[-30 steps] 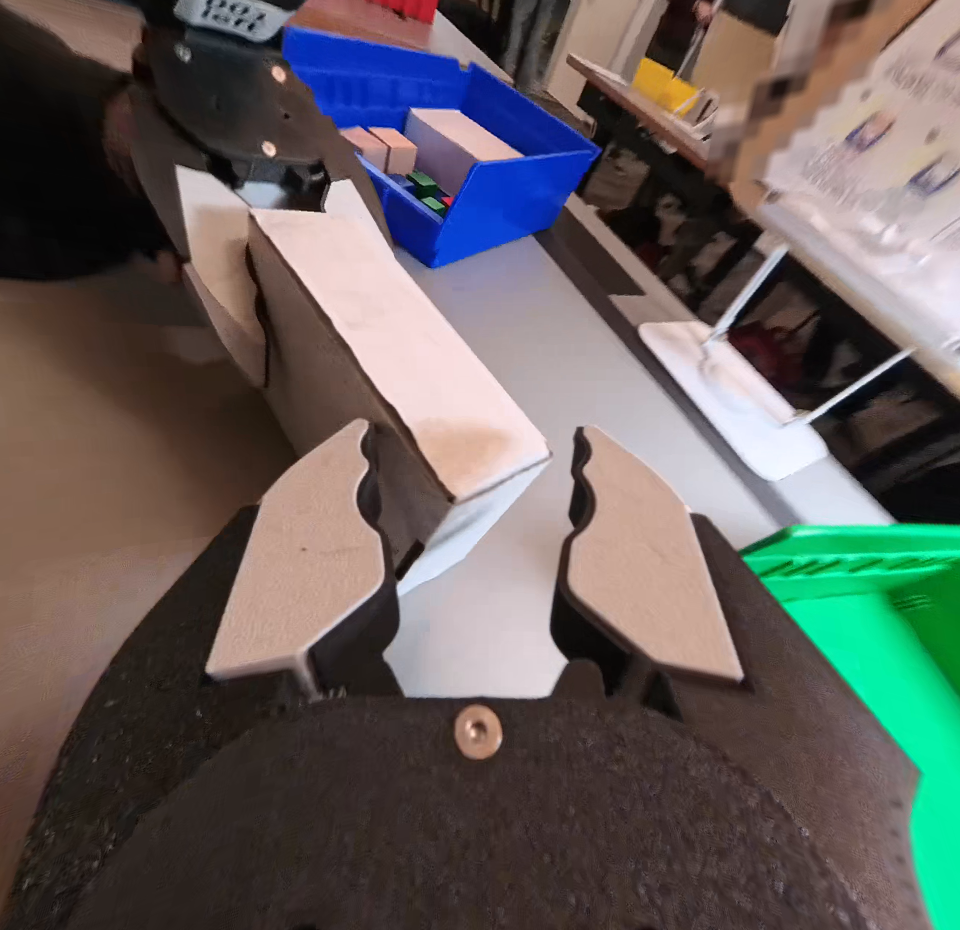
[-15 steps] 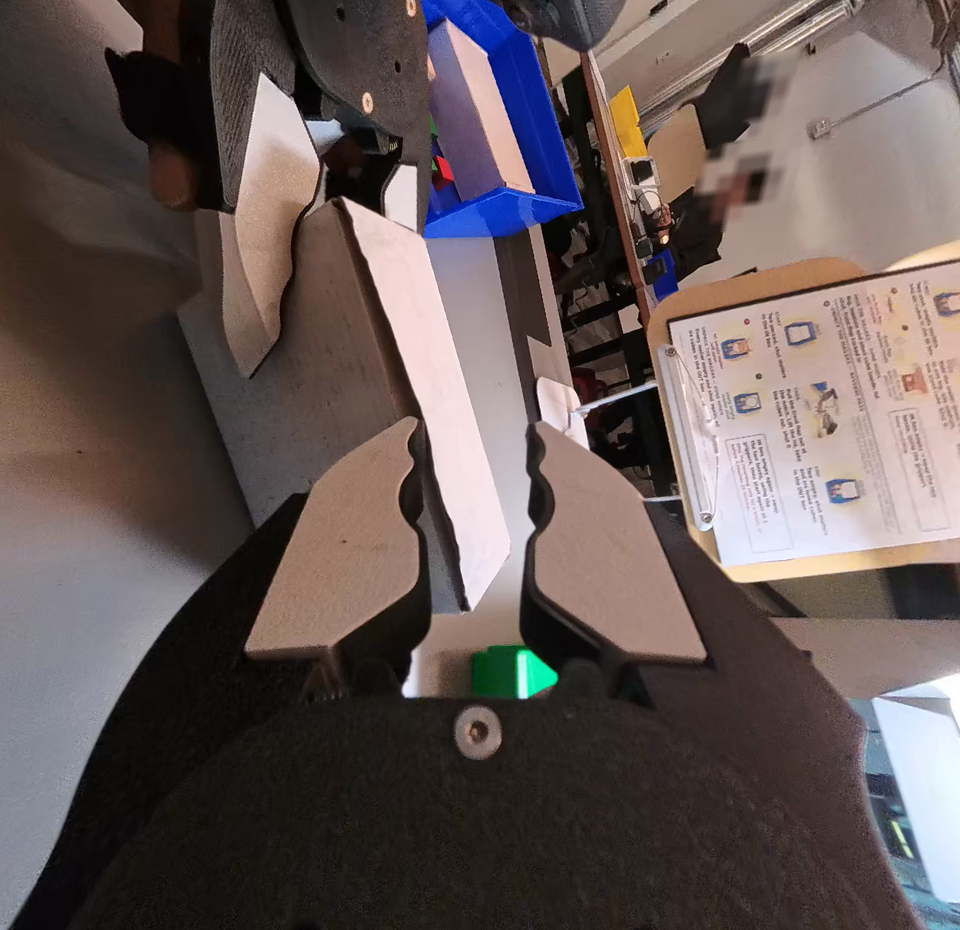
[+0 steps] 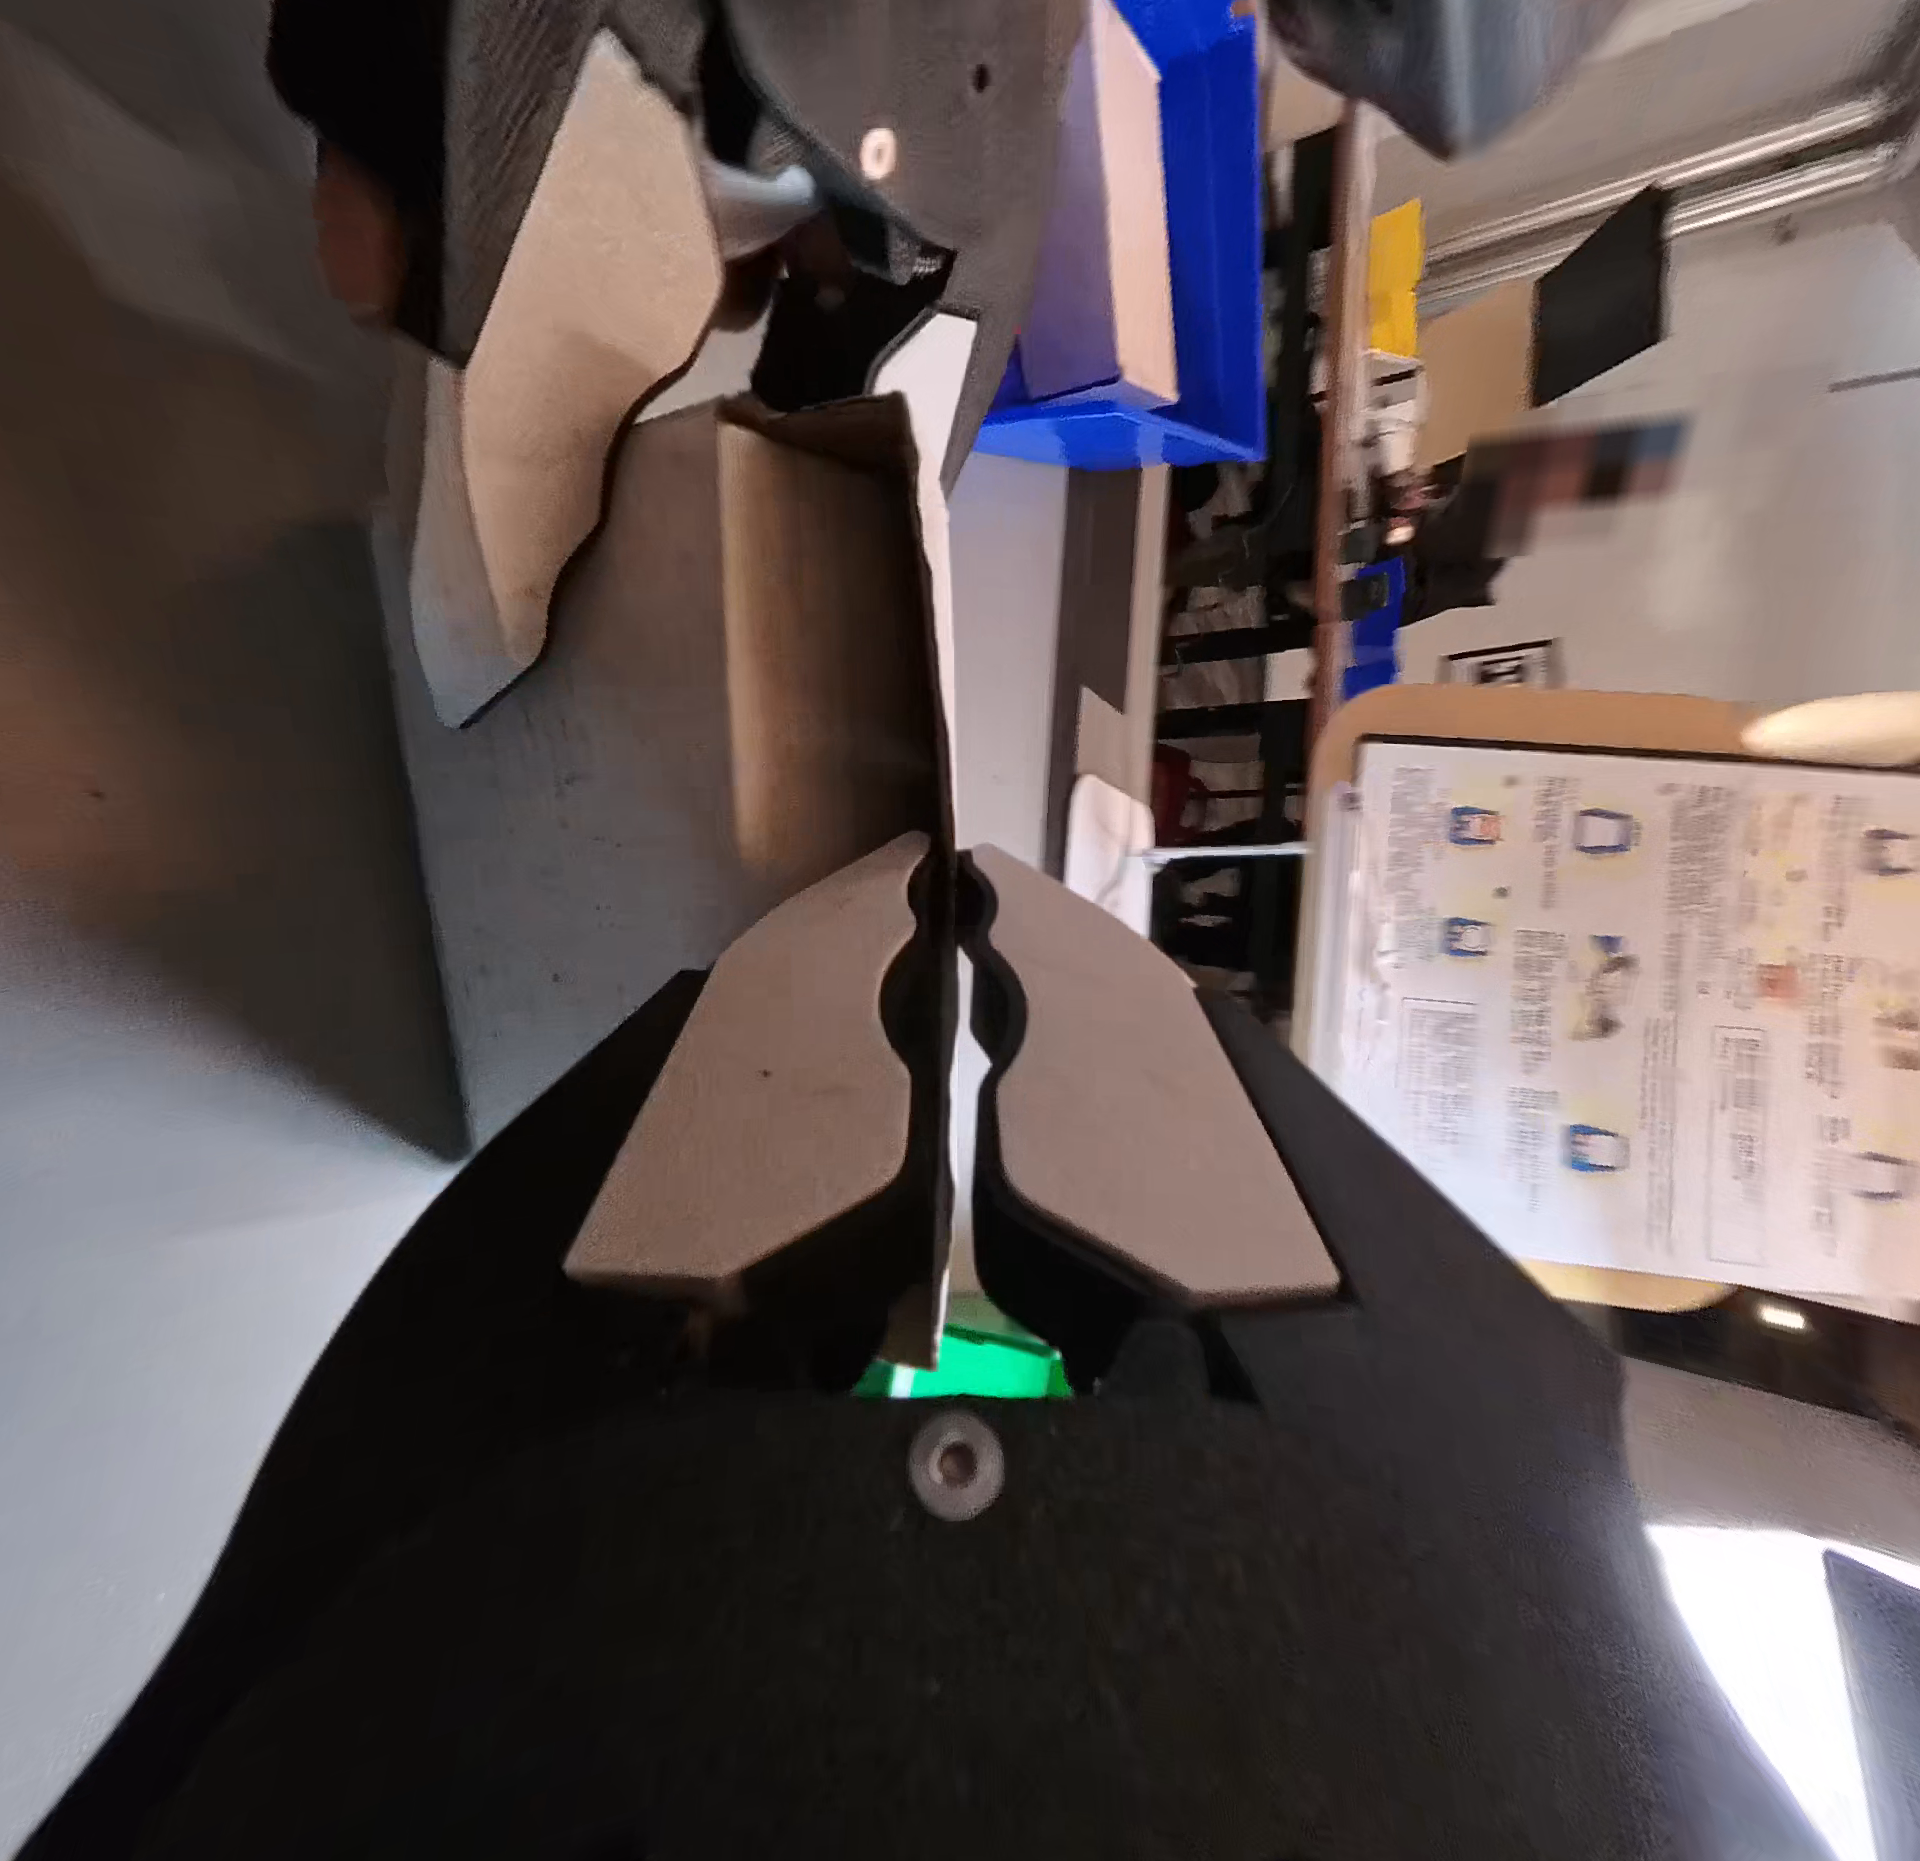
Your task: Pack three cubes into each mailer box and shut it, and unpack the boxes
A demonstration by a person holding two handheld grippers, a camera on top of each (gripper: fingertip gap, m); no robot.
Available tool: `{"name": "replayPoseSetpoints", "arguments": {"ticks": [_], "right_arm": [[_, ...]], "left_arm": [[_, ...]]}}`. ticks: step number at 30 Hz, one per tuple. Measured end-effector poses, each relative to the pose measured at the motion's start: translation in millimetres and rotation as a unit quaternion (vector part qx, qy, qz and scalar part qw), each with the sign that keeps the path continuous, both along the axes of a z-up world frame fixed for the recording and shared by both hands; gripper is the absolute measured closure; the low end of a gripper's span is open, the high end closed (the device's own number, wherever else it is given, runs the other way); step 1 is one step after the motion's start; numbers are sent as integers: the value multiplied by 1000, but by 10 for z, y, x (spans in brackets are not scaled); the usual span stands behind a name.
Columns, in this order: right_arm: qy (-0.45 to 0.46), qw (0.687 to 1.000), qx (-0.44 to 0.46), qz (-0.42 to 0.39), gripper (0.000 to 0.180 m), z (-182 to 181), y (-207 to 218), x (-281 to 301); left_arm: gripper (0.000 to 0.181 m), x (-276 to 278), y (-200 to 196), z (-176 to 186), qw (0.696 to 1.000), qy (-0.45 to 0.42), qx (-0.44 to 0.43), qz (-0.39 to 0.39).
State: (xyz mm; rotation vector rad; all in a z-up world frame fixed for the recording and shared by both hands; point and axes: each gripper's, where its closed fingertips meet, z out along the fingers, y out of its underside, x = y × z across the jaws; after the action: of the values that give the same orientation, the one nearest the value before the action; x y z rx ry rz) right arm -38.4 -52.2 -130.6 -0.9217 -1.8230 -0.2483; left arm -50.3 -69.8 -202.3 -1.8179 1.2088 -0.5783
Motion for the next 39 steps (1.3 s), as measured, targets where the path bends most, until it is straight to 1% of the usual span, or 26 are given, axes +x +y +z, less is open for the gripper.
{"name": "replayPoseSetpoints", "arguments": {"ticks": [3,6,8,10,11,13,14,16,17,19,21,22,23,24,25,26,27,30,34,36,39], "right_arm": [[-17,995,-101,-1,178,67,-26,33],[-44,984,-172,-1,178,129,-45,38],[-63,977,-205,-10,178,156,-34,36],[-62,977,-202,-32,179,217,62,22],[-59,978,-196,-41,179,250,114,24],[-51,976,-206,-57,179,293,169,41],[-46,975,-207,-65,179,305,191,53],[-35,977,-193,-81,179,316,235,82],[-33,979,-182,-89,179,309,248,97],[-31,981,-167,-94,179,272,223,106],[-28,982,-162,-96,179,228,174,83],[-28,981,-168,-92,179,197,134,61],[-31,980,-172,-94,179,168,112,51],[-31,980,-176,-92,179,152,89,37],[-30,978,-190,-85,178,140,51,19],[-28,975,-202,-84,178,147,28,12],[-26,974,-208,-82,178,164,21,10],[-26,970,-230,-78,178,230,17,12],[-15,959,-271,-80,178,339,86,4],[-12,952,-294,-81,178,390,134,0],[-10,942,-323,-90,178,427,219,-3]], "left_arm": [[106,-26,62,5,995,37,90,-10],[106,-50,117,52,987,40,156,-12],[103,-143,202,57,980,52,192,9],[107,-279,272,27,980,60,189,32],[106,-346,292,18,981,58,183,38],[95,-434,278,17,988,37,143,39],[93,-445,231,54,993,8,114,30],[93,-424,94,205,996,-79,47,7],[96,-418,58,317,992,-128,17,10],[108,-389,28,533,972,-227,-45,27],[114,-346,72,601,950,-288,-106,60],[115,-317,91,585,944,-300,-121,72],[118,-298,114,524,945,-291,-124,85],[127,-289,133,412,953,-259,-119,99],[122,-283,139,302,964,-221,-108,105],[127,-276,128,241,970,-196,-99,105],[136,-280,122,183,975,-172,-90,109],[140,-290,69,-88,992,-63,-50,100],[141,-286,15,-304,995,44,14,84],[142,-292,7,-320,994,72,43,77],[143,-312,-5,-314,992,89,63,69]]}}
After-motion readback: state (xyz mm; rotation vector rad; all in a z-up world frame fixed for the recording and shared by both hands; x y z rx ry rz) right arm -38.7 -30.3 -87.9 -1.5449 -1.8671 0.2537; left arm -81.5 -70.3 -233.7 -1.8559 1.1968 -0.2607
